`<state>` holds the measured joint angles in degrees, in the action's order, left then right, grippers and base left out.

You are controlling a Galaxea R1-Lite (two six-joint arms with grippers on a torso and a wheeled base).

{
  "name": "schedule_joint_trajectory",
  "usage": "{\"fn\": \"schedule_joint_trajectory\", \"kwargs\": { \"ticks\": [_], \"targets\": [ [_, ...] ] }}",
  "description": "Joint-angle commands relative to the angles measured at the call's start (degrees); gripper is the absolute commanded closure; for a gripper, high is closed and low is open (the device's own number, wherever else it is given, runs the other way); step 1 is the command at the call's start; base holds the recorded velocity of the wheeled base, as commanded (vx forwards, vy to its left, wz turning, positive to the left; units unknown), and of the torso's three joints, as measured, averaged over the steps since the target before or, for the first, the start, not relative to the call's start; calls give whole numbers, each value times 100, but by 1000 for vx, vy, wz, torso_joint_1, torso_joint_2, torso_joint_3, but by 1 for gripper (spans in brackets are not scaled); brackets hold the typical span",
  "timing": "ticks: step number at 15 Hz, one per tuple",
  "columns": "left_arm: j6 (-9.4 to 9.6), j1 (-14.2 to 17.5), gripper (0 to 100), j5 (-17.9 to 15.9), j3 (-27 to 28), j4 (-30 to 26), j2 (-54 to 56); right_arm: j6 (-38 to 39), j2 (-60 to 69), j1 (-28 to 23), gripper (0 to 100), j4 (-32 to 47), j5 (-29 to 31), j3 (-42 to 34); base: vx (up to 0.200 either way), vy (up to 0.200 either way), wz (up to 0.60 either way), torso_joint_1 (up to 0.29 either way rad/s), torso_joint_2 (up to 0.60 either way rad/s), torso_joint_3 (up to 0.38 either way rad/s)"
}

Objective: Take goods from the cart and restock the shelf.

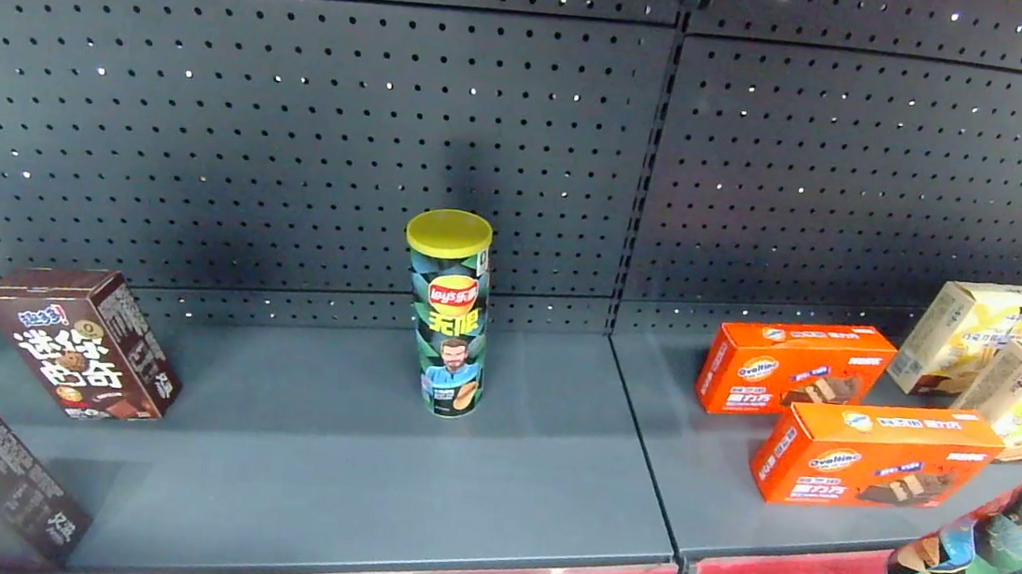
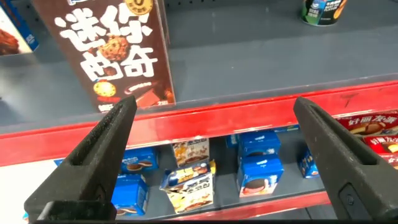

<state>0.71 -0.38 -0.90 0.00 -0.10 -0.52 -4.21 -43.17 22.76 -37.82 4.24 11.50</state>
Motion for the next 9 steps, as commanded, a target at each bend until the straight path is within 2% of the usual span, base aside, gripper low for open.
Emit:
{"fn": "schedule_joint_trajectory", "kwargs": {
  "ticks": [1,5,7,9],
  "targets": [
    [0,3,0,2,0,1,-9,16,10,343,100,29,226,274,0,0,0,0,0,0],
    [0,3,0,2,0,1,-9,-28,-113,493,100,73,525,327,0,0,0,0,0,0],
    [0,3,0,2,0,1,-9,16,-526,624,100,29,24,476,0,0,0,0,0,0],
    [0,3,0,2,0,1,-9,139,-842,897,100,-33,-152,793,0,0,0,0,0,0]
  ]
}}
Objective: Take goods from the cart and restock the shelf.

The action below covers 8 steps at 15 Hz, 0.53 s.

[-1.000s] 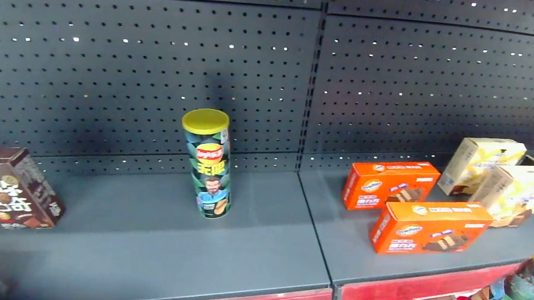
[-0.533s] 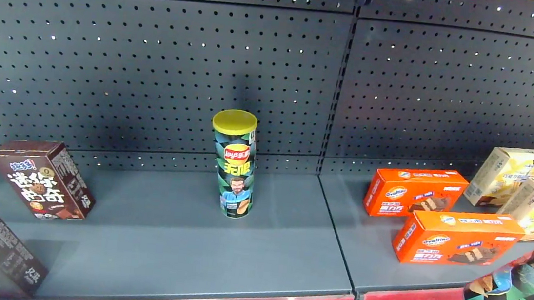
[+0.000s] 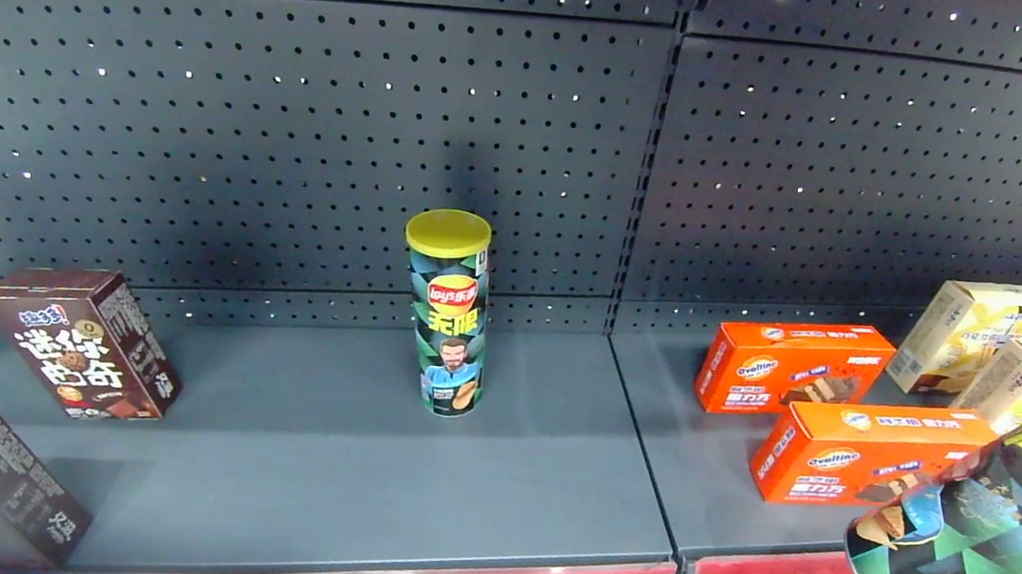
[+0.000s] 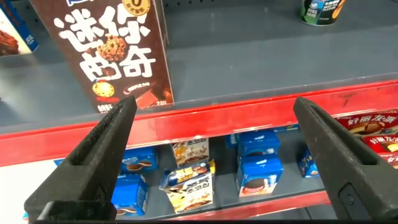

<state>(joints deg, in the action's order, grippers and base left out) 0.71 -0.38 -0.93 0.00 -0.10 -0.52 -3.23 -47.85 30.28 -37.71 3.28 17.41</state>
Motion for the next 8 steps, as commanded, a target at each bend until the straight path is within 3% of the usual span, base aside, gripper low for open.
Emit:
{"fn": "schedule_joint_trajectory", "kwargs": {
  "ticks": [1,8],
  "targets": [
    [0,3,0,5,0,1,-9,112,-480,153,100,-35,-91,413,0,0,0,0,0,0],
    [0,3,0,5,0,1,-9,-345,-568,180,100,413,-583,667,0,0,0,0,0,0]
  ]
}}
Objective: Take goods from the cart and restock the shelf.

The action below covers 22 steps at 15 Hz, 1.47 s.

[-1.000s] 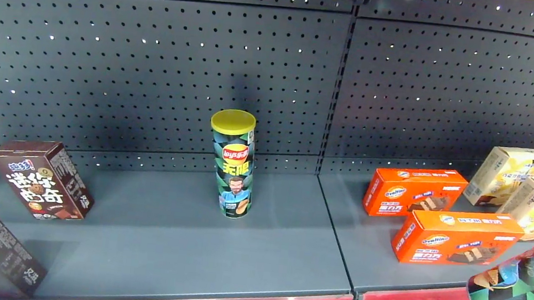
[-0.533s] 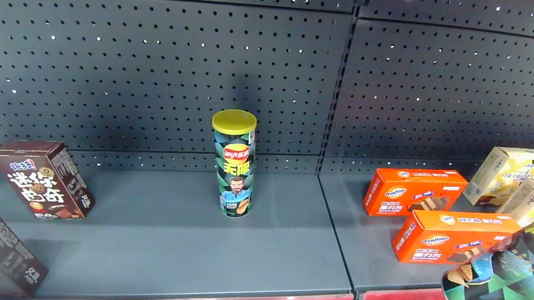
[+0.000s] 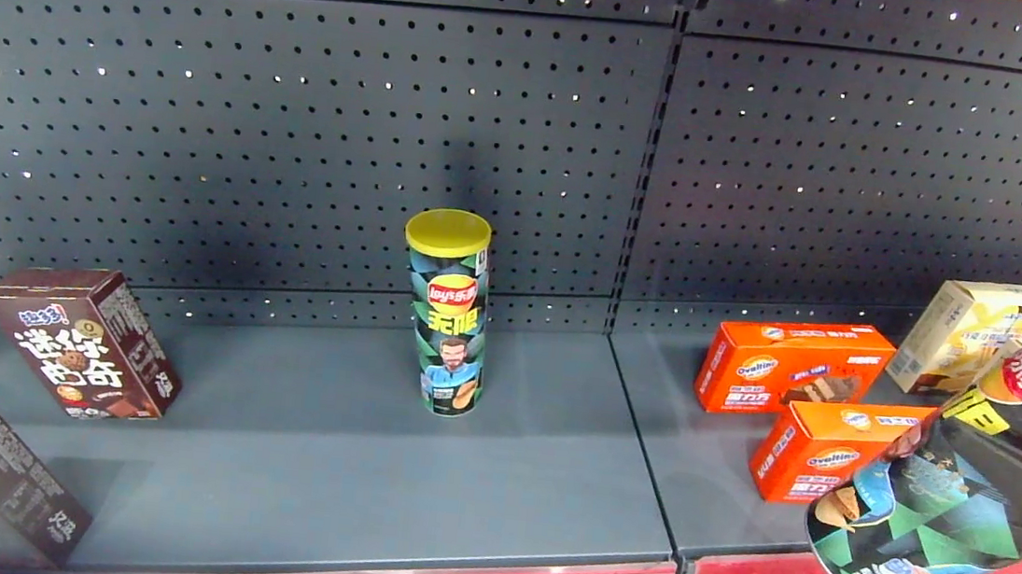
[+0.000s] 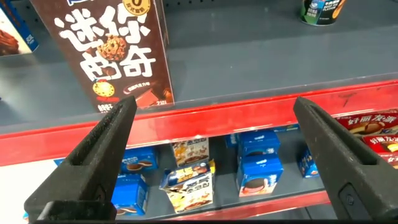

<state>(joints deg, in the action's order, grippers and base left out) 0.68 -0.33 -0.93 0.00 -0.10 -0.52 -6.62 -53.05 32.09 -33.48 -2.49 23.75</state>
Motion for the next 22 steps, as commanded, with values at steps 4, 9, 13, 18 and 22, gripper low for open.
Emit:
{"fn": "schedule_joint_trajectory", "kwargs": {
  "ticks": [4,9,13,18,22],
  "targets": [
    [11,-2,0,-4,0,1,-9,-15,67,26,100,1458,3,649,0,0,0,0,0,0],
    [248,-20,0,-145,0,1,-18,-15,146,-71,100,1484,372,754,0,0,0,0,0,0],
    [11,15,0,110,1028,-105,-396,-15,375,-124,100,1511,424,482,0,0,0,0,0,0],
    [450,-275,0,-1217,3076,-289,-2611,-15,304,-159,100,1502,372,508,0,0,0,0,0,0],
    [459,-319,0,-2096,3568,-263,-3859,-15,252,-194,100,1502,398,578,0,0,0,0,0,0]
  ]
}}
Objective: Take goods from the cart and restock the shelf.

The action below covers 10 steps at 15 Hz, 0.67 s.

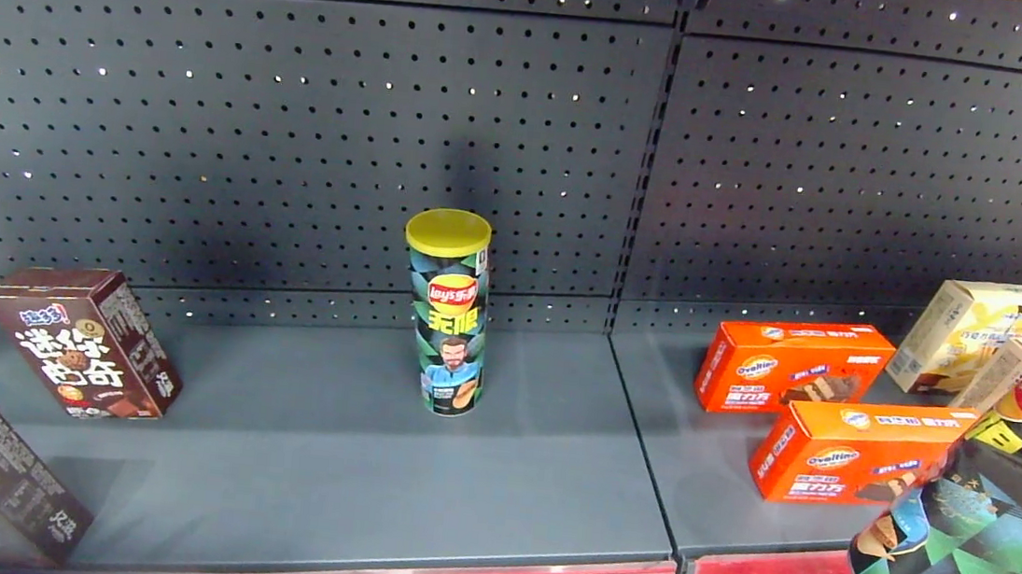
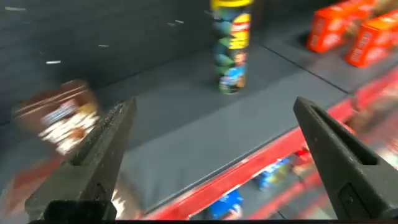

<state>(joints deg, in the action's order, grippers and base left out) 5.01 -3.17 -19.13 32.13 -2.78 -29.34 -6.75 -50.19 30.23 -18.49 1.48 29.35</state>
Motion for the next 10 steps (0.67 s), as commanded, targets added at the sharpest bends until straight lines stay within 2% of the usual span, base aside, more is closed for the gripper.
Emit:
{"fn": "schedule_joint_trajectory", "kwargs": {
  "ticks": [1,2,4,5,6,10],
  "targets": [
    [26,-114,0,-329,724,5,-1566,-1,-44,-44,100,4,-7,18,0,0,0,0,0,0],
    [35,-289,0,-329,961,14,-1988,-1,-61,-44,100,-5,-16,18,0,0,0,0,0,0],
    [53,-870,0,-302,1322,339,-2779,-1,-61,-53,100,-5,-16,18,0,0,0,0,0,0],
    [114,-975,0,-285,1339,498,-2998,-1,-61,-53,100,4,-7,18,0,0,0,0,0,0],
    [264,-1010,0,-320,1304,876,-3482,-1,-61,-53,100,4,-7,0,0,0,0,0,0,0],
    [299,-1037,0,-320,1251,1403,-4369,-1,-140,-53,100,-5,-24,0,0,0,0,0,0,0]
  ]
}}
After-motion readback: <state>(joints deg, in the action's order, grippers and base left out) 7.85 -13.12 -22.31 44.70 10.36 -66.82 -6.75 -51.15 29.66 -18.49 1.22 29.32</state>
